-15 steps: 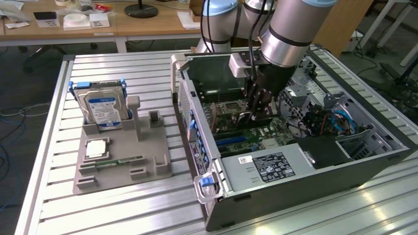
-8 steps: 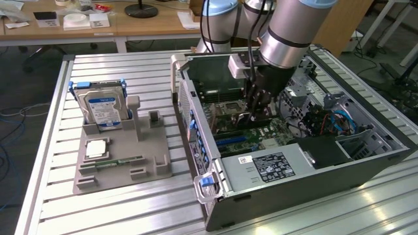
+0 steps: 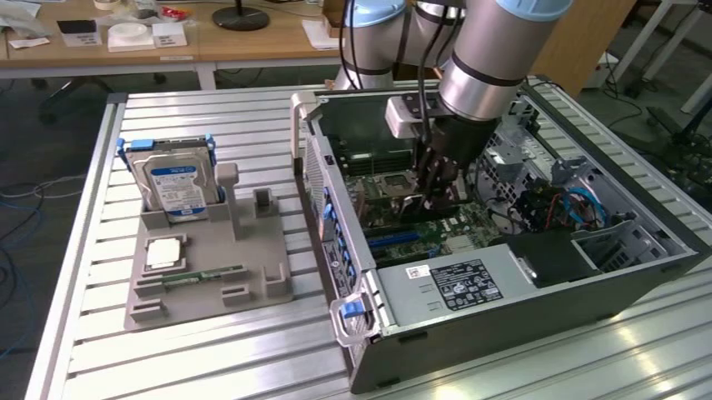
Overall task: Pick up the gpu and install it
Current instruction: 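Insert the gpu into the slot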
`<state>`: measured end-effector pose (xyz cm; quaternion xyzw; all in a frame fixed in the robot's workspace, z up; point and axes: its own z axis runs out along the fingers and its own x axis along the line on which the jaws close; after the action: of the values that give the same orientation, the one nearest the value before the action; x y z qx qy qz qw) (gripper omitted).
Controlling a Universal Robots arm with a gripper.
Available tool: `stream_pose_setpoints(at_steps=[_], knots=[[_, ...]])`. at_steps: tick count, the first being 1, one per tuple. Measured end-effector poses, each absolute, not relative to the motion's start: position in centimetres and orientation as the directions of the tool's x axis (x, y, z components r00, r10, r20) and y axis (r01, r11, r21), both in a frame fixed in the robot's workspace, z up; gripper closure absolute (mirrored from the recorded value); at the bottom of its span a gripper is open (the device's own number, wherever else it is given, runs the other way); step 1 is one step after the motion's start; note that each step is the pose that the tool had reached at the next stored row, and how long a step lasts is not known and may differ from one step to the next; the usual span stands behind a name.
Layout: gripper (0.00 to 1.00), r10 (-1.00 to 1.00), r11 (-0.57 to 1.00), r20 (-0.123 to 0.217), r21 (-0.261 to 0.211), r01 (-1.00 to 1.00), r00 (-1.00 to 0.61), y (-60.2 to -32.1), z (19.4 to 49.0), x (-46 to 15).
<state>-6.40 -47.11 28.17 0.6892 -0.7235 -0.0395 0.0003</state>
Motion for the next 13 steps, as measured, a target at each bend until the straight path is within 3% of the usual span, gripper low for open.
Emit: stream_pose_setpoints(at_steps=[13], knots=[[0.73,-0.997,0.047,-0.054,0.057,-0.997,-0.05,-47.04,28.06,-6.77]])
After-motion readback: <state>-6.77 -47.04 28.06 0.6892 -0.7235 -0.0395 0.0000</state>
